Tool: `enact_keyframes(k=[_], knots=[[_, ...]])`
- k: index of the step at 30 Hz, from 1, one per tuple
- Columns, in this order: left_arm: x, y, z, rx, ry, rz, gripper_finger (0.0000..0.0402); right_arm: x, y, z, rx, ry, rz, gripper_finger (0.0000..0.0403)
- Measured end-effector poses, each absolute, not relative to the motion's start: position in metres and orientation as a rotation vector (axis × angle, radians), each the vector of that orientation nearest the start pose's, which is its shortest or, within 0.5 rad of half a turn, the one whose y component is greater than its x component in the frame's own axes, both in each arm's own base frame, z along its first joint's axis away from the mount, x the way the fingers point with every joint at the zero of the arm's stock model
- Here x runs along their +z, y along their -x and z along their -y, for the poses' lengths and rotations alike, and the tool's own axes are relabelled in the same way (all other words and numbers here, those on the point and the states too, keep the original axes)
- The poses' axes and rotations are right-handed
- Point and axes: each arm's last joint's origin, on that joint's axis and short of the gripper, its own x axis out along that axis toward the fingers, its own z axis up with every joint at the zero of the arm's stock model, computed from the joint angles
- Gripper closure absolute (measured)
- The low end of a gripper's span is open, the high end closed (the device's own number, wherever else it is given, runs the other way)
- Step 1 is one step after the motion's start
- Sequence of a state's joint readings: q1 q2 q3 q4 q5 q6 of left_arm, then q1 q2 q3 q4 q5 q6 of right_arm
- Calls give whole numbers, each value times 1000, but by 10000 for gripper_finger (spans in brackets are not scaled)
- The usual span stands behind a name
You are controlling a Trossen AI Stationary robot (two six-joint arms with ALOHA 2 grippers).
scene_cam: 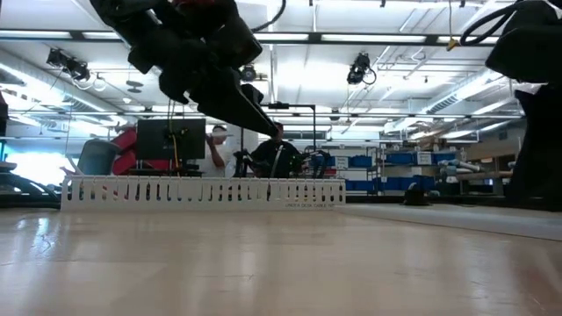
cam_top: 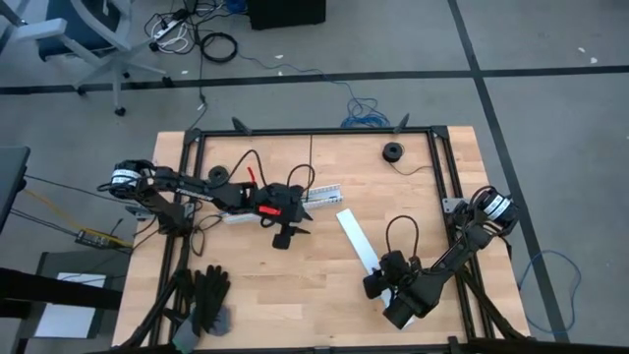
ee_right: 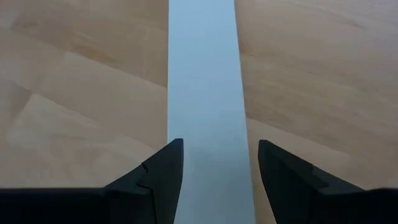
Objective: Ziptie cables
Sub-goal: Close the white cable duct
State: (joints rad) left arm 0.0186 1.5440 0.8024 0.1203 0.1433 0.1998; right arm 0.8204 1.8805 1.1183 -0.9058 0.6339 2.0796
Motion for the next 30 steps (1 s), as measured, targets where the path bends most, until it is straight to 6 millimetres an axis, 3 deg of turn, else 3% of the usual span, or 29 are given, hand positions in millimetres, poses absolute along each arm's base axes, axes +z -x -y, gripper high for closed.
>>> enact_keyframes(k=[7,14,19,22,30], knots=[[186,-321,22,-162,-75,-553,282,139,-224,-214,-958,-664,-747,213],[131,-354,56,-231,-29,-577,289,140,-217,-210,-985,-567,-773,213],[116,-380,72,-310,-31,-651,289,141,-210,-213,-981,-526,-787,213],[121,-392,78,-351,-112,-728,288,140,-207,-216,-966,-521,-804,213],[162,-414,84,-441,-303,-794,258,139,-205,-226,-931,-605,-806,213]])
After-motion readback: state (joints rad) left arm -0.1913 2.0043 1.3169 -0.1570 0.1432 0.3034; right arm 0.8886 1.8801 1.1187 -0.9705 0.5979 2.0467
